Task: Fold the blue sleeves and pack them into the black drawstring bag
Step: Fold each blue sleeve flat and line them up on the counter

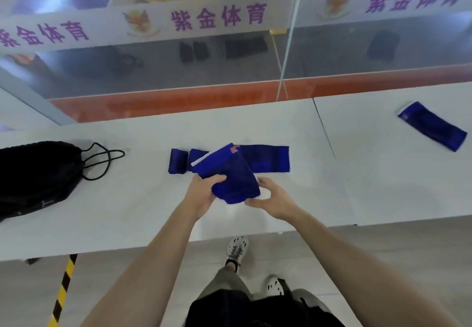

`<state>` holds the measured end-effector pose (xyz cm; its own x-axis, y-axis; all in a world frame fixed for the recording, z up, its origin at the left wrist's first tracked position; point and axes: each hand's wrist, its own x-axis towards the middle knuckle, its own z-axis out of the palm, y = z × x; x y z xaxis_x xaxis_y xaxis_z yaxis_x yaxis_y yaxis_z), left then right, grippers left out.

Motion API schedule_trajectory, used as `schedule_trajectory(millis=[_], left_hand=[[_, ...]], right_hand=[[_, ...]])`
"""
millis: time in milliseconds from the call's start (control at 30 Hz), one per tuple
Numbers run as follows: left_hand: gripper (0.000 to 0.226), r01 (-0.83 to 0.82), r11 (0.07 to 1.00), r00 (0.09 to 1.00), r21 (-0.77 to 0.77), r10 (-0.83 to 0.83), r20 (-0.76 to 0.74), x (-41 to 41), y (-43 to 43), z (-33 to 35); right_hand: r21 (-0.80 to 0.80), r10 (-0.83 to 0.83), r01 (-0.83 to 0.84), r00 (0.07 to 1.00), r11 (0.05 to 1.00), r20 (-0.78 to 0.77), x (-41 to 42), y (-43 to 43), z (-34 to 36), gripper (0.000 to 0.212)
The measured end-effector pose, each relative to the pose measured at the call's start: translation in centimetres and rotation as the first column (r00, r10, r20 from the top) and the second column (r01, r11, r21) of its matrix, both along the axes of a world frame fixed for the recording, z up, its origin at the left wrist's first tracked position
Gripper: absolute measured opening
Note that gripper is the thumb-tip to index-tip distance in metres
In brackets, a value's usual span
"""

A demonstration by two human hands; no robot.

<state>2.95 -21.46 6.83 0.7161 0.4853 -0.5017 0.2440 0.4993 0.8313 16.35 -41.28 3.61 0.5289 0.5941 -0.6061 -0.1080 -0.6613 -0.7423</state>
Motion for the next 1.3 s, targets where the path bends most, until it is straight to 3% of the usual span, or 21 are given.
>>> schedule_trajectory(millis=[100,200,267,367,467,567,700,867,1300], left_hand=[[0.050,-0.060,0.981,0.990,-0.187,0.083,0.118,0.3,-1.5,0.5],[0.045,-0.122,0.961,0.983,-0.247,0.151,0.104,-0.5,-0.9,0.1],[0.044,-0.140,0.975,0.990,-0.174,0.142,0.001,-1.3,0.4,-0.6],[0.031,-0.027,0.997,0.970,0.072,0.044,-0.241,-1.5,2.3,-2.2],[0.021,0.148,0.959,0.925,0.243,-0.047,-0.377,0.0,3.7,-4.0],[0.014,0.344,0.863,0.866,0.371,-0.139,-0.481,2.4,4.7,-5.6],[0.020,0.510,0.717,0.784,0.475,-0.162,-0.599,5.7,5.0,-7.4],[0.022,0.512,0.703,0.771,0.494,-0.122,-0.626,8.8,4.7,-8.7],[0.036,0.532,0.628,0.708,0.568,0.038,-0.705,12.0,5.0,-11.6]], right_hand=[[0.034,0.044,-0.044,0.999,0.998,0.010,0.5,-1.1,0.0,0.034],[0.015,0.027,-0.027,1.000,1.000,-0.004,1.4,-1.8,0.0,0.014],[0.024,-0.052,0.052,0.998,0.998,-0.025,2.4,-2.2,-0.1,0.013],[0.059,-0.325,0.333,0.940,0.941,-0.106,3.8,-2.1,-1.0,0.016],[0.002,-0.453,0.453,0.891,0.892,0.015,5.3,-1.2,-2.0,0.026],[-0.055,-0.359,0.368,0.925,0.928,0.125,6.6,-0.6,-2.8,0.005],[-0.069,-0.382,0.401,0.904,0.914,0.195,8.5,-1.3,-3.2,0.020],[-0.109,-0.414,0.450,0.876,0.886,0.249,11.2,-1.4,-3.4,0.011],[-0.208,-0.235,0.300,0.928,0.931,0.289,17.1,1.7,-6.8,0.011]])
